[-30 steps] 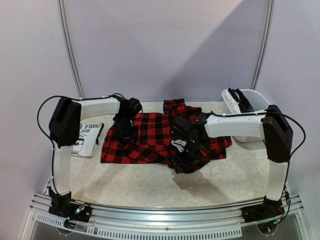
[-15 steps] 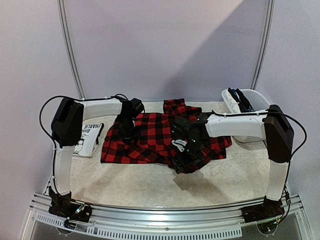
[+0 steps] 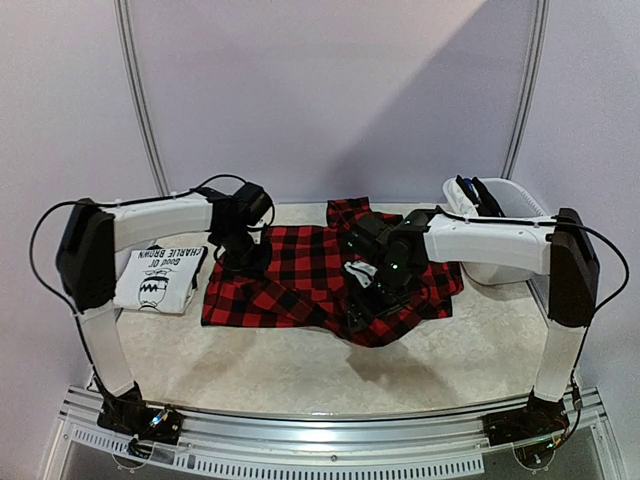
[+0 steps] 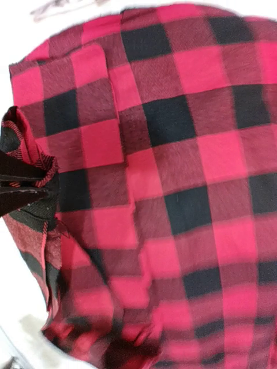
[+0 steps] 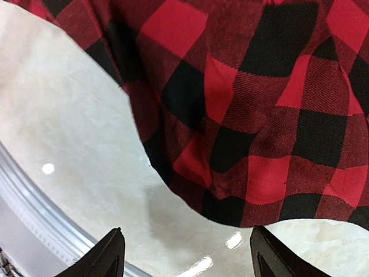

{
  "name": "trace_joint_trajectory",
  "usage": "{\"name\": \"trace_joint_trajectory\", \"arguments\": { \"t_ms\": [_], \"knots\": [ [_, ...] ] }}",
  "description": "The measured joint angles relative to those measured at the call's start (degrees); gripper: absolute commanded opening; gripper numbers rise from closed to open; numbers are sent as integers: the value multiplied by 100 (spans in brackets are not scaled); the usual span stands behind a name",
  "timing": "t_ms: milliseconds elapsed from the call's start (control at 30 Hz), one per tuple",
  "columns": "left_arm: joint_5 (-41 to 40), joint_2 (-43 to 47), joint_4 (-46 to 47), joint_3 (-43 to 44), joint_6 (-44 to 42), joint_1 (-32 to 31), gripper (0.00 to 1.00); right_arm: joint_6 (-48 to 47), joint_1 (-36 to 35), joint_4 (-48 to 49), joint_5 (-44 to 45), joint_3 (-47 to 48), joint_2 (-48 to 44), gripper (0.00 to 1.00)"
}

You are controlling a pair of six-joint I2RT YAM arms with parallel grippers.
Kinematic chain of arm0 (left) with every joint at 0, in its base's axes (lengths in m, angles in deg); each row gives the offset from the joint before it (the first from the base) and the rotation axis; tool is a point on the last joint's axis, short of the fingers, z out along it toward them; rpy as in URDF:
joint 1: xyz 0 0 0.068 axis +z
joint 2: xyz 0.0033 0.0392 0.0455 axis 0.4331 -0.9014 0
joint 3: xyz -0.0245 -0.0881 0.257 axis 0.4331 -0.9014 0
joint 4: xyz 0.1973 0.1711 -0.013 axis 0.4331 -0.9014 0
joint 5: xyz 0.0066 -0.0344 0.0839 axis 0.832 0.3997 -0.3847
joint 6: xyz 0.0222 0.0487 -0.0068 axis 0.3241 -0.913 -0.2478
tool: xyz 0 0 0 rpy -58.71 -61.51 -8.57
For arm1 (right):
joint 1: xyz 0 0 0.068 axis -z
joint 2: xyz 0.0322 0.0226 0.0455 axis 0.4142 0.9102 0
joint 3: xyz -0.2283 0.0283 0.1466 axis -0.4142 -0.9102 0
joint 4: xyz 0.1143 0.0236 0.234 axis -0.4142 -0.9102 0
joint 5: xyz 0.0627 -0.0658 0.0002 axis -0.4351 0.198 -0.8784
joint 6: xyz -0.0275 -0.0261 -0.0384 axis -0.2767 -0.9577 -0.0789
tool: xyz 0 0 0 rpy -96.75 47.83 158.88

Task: Fold and stack the mixed laundry pile
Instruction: Adjust the flattened shirt at the center of the board.

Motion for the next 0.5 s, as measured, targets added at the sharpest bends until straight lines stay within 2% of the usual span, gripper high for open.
{"name": "trace_joint_trajectory", "arguments": {
  "t_ms": [200, 500],
  "knots": [
    [-35, 1808, 697, -1515, -752, -166, 3, 144, 46, 168, -326, 74, -225, 74],
    [-367, 3958, 1869, -4116, -1652, -638, 5, 835, 48, 1034, -905, 680, 197, 49]
  ]
}}
